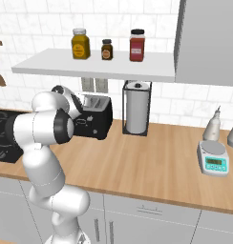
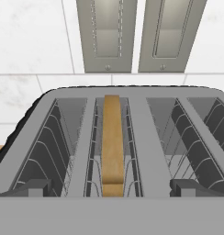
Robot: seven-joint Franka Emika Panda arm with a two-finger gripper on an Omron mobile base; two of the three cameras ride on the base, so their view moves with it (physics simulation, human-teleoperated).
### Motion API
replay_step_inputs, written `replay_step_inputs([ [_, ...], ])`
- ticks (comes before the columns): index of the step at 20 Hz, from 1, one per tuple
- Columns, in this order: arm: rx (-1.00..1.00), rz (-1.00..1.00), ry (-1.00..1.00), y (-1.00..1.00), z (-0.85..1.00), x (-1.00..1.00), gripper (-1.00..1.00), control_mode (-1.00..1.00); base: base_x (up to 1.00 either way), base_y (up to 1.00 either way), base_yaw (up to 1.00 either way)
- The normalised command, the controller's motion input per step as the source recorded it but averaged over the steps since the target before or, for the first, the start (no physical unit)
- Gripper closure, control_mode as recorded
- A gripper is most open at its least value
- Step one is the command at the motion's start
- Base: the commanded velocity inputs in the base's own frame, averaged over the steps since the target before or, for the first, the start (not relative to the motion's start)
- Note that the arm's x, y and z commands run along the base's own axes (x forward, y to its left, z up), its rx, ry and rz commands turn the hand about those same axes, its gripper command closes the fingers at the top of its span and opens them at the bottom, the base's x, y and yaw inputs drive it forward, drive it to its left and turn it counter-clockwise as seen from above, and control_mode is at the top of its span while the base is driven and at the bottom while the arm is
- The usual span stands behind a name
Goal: Start the toaster. Once the lever pops up, take the bread to the plate on the dining counter.
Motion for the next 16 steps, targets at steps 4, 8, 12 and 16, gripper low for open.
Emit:
replay_step_inputs([
  [4, 0.0, 0.0, 0.0, 0.0, 0.0, 0.0, -1.0, -1.0, 0.0, 0.0, 0.0],
  [8, 0.0, 0.0, 0.0, 0.0, 0.0, 0.0, -1.0, -1.0, 0.0, 0.0, 0.0],
  [12, 0.0, 0.0, 0.0, 0.0, 0.0, 0.0, -1.0, -1.0, 0.0, 0.0, 0.0],
  [16, 0.0, 0.0, 0.0, 0.0, 0.0, 0.0, -1.0, -1.0, 0.0, 0.0, 0.0],
])
